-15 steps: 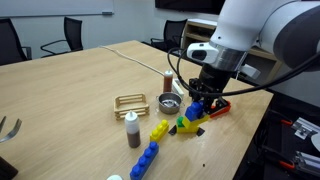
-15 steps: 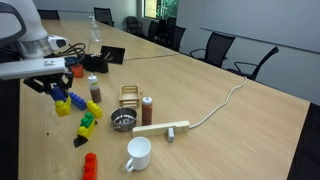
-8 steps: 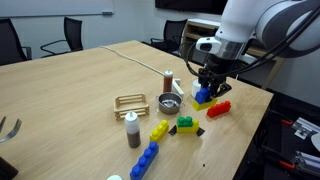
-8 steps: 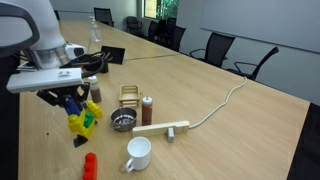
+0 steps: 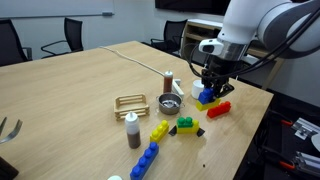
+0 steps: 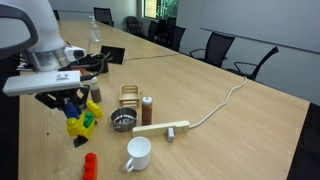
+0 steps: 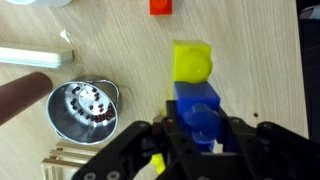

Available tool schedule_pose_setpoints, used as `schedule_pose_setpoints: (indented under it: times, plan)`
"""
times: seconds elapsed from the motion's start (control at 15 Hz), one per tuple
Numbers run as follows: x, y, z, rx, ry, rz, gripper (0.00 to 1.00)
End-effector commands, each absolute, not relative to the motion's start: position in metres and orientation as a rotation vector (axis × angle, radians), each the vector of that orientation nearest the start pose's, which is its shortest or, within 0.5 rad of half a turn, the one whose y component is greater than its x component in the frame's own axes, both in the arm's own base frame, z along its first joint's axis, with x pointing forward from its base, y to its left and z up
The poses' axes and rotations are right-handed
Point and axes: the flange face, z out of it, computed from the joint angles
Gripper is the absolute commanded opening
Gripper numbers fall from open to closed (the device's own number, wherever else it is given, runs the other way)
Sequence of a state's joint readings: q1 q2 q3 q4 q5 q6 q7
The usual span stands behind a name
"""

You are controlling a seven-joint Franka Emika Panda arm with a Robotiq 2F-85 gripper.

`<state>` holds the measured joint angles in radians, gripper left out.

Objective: Put the blue-yellow building block on top of the orange building block

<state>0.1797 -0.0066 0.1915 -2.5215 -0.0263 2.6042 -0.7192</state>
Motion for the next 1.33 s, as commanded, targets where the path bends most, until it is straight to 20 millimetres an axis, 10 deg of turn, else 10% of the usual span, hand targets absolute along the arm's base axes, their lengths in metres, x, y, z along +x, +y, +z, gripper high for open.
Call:
schedule_pose_setpoints:
  times: [0.0,0.13,0.2,1.27]
  plan:
    - [0.438,0.171,0.288,-2.693,-1.673,-0.134,0.35]
    - [0.438,0.171,0.288,-2.693,-1.673,-0.134,0.35]
    - [0.437,0.168,0.287,-2.698,-1.671,-0.122,0.10]
    - [0.426,0.069,0.266,-2.599,-1.673,-0.071,0.10]
